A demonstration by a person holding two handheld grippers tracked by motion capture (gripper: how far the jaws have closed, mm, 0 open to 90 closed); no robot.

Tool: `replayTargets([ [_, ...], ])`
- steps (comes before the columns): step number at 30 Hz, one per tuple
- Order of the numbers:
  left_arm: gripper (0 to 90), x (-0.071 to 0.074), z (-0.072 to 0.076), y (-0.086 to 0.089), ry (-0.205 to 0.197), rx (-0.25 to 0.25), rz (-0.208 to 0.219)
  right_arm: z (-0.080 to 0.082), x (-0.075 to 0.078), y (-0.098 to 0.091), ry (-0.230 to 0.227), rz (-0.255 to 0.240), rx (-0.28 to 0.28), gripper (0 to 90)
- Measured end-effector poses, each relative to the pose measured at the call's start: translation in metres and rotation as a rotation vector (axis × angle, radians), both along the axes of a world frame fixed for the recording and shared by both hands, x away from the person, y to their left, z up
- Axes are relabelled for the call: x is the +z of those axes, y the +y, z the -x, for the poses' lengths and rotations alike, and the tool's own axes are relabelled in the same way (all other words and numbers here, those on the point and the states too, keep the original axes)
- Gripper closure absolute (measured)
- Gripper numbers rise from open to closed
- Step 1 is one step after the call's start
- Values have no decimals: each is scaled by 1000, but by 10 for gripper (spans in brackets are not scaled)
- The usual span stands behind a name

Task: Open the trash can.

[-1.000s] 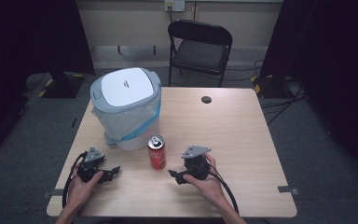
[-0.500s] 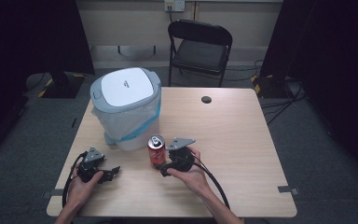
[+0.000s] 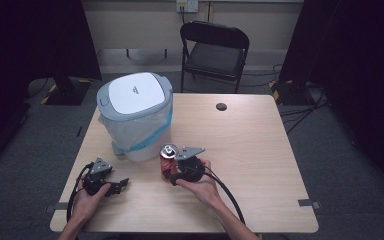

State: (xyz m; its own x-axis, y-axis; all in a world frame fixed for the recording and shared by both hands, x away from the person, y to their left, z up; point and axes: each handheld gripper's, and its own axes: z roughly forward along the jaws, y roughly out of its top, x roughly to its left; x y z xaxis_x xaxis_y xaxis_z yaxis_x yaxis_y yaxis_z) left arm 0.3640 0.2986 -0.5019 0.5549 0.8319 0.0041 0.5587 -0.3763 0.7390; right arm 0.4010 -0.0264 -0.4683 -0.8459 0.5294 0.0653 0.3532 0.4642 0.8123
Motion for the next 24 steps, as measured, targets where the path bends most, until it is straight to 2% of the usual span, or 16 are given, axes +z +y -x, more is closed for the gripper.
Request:
replayTargets([
  [4, 160, 0, 0, 0, 2, -4, 3, 1, 3, -9, -1, -5, -24, 331],
  [9, 159, 0, 0, 0, 1, -2, 5, 6, 6, -43, 6, -3, -87, 333],
  [11, 159, 0, 0, 0, 1, -3, 4, 6, 7, -47, 4, -4, -94, 333],
  [15, 159, 0, 0, 0, 1, -4, 2, 9, 12, -74, 25, -3, -123, 334],
  [16, 159, 0, 0, 0, 1, -3, 3, 10, 12, -88, 26, 7, -147, 334],
  [17, 159, 0, 0, 0, 1, -3, 2, 10, 12, -88, 26, 7, -147, 334],
  [23, 159, 0, 0, 0, 1, -2, 4, 15, 10, -133, 31, 6, -260, 334],
  [24, 159, 0, 0, 0, 1, -3, 2, 15, 9, -147, 32, 10, -307, 334],
])
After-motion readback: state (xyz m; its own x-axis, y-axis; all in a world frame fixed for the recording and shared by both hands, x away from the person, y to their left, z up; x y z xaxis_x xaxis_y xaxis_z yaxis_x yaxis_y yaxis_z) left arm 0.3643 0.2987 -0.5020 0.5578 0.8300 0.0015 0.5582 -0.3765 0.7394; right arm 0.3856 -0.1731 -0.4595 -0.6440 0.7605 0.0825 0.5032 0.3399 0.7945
